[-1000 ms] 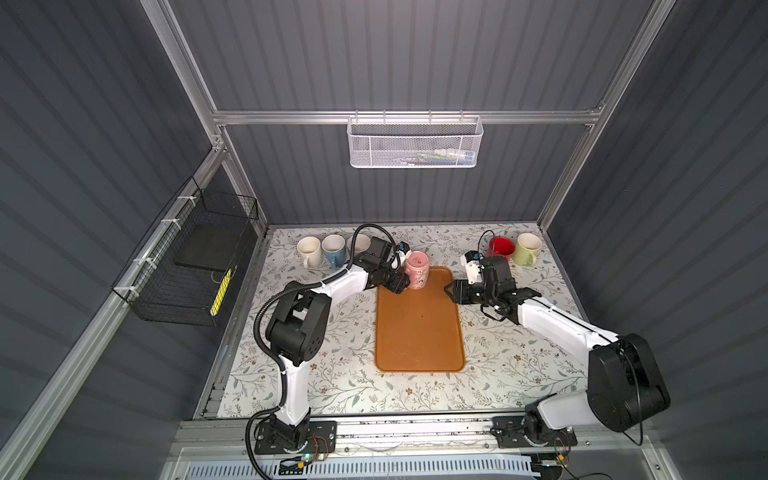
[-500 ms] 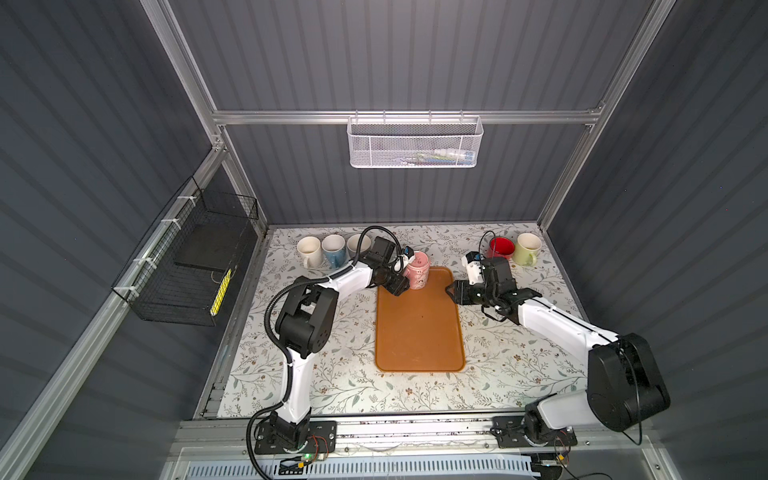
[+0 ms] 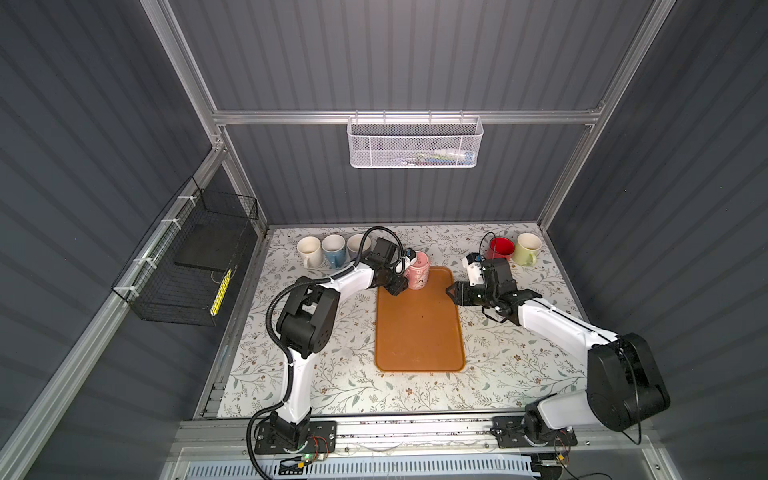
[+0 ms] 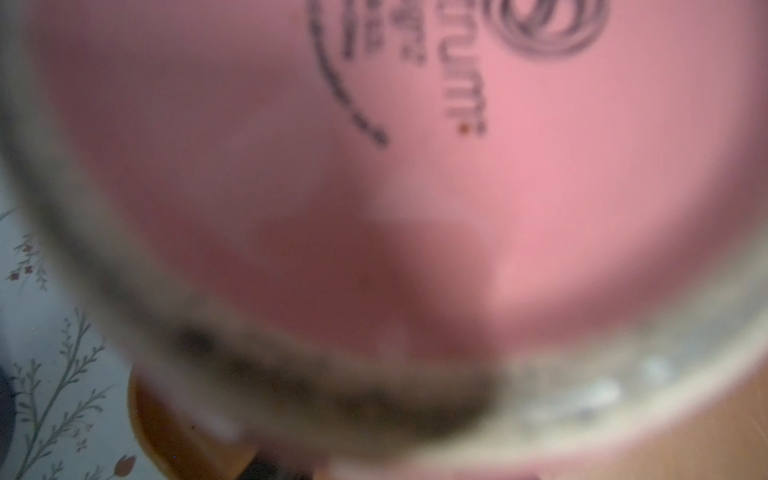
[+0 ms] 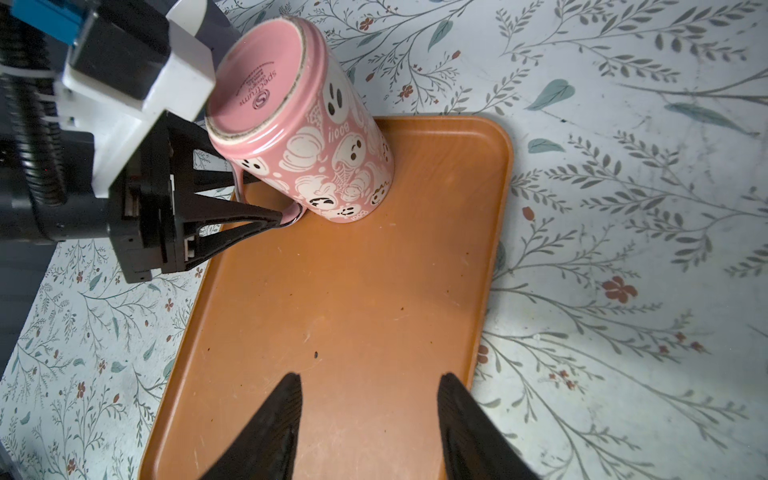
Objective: Turn the mug right side up
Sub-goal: 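Grasp the pink mug with the left gripper while the right gripper opens and draws back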
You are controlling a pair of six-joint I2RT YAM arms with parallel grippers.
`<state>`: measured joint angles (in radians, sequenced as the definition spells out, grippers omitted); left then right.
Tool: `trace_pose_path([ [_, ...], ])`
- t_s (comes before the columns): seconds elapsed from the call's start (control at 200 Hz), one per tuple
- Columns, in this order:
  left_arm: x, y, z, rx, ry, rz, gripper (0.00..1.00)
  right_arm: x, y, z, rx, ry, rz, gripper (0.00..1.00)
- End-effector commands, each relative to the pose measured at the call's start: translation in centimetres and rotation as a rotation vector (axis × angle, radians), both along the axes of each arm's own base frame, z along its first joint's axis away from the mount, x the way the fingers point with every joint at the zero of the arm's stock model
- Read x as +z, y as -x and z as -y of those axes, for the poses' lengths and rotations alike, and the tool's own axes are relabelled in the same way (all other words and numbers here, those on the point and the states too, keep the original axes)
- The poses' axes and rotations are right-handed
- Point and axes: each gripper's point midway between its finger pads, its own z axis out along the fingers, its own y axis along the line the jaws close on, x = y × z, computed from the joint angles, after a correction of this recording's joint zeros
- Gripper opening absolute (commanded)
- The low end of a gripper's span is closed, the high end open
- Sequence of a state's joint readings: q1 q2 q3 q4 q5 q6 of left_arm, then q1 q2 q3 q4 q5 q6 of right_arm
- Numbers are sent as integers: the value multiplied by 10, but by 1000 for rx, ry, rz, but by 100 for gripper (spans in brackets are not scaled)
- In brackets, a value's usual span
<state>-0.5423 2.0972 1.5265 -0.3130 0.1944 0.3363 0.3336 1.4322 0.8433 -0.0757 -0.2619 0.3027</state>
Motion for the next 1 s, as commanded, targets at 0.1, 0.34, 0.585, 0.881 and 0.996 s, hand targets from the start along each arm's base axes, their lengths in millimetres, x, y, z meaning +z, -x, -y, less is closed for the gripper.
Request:
trace_pose_path([
  [0.1, -6, 3, -1, -9, -12, 5, 36, -8, 3, 3, 1, 7, -18, 55],
  [0.34, 6, 2, -3, 10, 5, 39, 19, -7, 3, 2, 0, 3, -16, 55],
  [0.585, 21, 2, 0, 21, 50, 51, 0, -6, 4, 4, -4, 4, -14, 55],
  [0.881, 49, 2, 6, 31, 121, 77, 0, -3, 8, 6, -8, 9, -4, 55],
  [0.996, 66, 3, 8, 32, 155, 94, 0, -4, 8, 6, -9, 10, -5, 55],
])
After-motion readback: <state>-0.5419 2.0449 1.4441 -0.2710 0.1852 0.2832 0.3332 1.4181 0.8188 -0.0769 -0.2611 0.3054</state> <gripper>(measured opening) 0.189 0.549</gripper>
